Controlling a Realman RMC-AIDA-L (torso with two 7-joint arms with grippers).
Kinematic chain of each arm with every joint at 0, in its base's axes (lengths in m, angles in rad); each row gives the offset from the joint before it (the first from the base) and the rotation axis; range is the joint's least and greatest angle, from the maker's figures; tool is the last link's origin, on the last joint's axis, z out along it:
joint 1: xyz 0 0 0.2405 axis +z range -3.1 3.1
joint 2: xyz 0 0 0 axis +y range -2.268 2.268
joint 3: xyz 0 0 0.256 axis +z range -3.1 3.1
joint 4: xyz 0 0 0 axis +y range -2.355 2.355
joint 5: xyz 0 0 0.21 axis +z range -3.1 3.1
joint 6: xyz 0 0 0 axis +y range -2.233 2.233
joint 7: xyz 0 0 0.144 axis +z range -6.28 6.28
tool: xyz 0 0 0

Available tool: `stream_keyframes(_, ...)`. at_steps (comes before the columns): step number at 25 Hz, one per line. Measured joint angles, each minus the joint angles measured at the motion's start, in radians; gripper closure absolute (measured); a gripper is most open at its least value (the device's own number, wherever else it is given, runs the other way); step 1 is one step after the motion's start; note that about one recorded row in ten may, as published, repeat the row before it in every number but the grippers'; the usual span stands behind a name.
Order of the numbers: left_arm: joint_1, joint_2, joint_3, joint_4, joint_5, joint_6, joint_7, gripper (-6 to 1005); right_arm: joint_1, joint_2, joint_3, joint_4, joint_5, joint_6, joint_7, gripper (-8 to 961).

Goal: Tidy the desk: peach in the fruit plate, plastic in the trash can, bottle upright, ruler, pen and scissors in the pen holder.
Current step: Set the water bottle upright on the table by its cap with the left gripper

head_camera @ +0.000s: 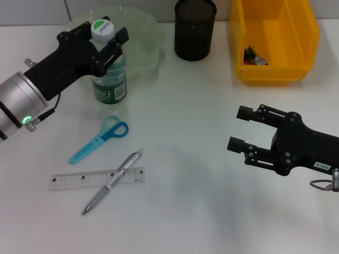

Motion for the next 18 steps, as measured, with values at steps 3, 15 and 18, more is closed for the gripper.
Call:
stream_keyframes(3, 0.0, -0.001, -0.012, -0.002, -0.001, -0.008, 0.006, 554, 0.004, 0.0, 0.0, 0.0, 0.0, 0.003, 0.0, 226)
stream_keyframes(15, 0.0, -0.003, -0.022, -0.006, -0.005, -0.056, 0.006, 554, 0.034, 0.0, 0.0, 0.041, 0.0, 0.025, -0.001, 226)
stream_keyframes(18, 0.0, -0.005, -0.022, -0.011, -0.024, -0.063, 0.006, 554, 0.036, -0.001, 0.0, 0.041, 0.0, 0.026, -0.001, 226)
